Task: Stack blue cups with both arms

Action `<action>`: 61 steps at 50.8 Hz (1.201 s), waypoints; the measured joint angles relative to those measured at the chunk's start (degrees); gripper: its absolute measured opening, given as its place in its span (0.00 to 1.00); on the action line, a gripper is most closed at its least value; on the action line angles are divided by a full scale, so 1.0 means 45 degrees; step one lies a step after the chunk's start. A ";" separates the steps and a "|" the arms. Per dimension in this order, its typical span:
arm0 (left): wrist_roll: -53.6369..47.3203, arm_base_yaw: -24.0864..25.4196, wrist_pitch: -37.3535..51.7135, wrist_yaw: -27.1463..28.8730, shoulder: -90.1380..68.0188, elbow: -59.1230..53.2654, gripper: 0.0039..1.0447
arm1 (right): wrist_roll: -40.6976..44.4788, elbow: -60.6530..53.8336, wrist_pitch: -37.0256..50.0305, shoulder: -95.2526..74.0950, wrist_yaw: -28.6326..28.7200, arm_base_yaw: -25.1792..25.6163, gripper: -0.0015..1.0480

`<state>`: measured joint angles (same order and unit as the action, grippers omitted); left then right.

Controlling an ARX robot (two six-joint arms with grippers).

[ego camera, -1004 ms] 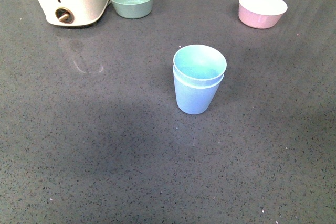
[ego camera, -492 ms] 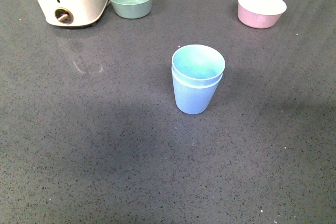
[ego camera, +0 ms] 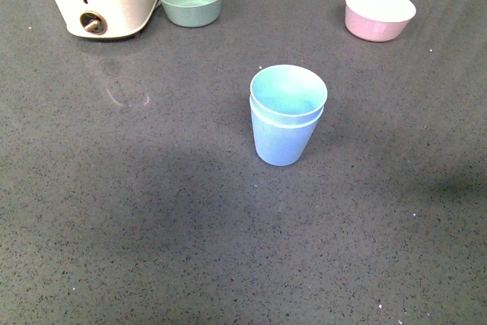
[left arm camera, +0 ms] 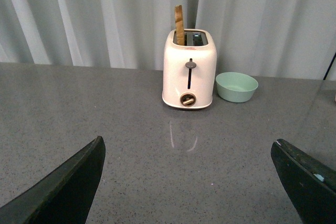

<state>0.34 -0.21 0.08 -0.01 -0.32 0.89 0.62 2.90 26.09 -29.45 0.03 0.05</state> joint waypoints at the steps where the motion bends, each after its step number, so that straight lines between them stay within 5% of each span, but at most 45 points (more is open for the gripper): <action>1: 0.0000 0.0000 0.0000 0.0000 0.0000 0.0000 0.92 | 0.0000 -0.0029 -0.0087 0.0121 0.0000 0.0000 0.02; 50: -0.0005 0.0000 0.0000 0.0005 0.0000 0.0000 0.92 | -0.0005 -0.0345 -0.3570 0.4318 -0.0005 0.0000 0.02; 55: -0.0005 0.0000 0.0000 0.0005 0.0000 0.0000 0.92 | -0.0010 -0.0340 -0.5571 0.5945 -0.0010 0.0000 0.02; 61: -0.0005 0.0000 0.0000 0.0005 0.0000 0.0000 0.92 | -0.0010 -0.0340 -0.5756 0.6426 -0.0010 0.0000 0.02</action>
<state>0.32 -0.21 0.08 0.01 -0.32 0.89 0.58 1.37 0.19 -0.54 -0.01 0.05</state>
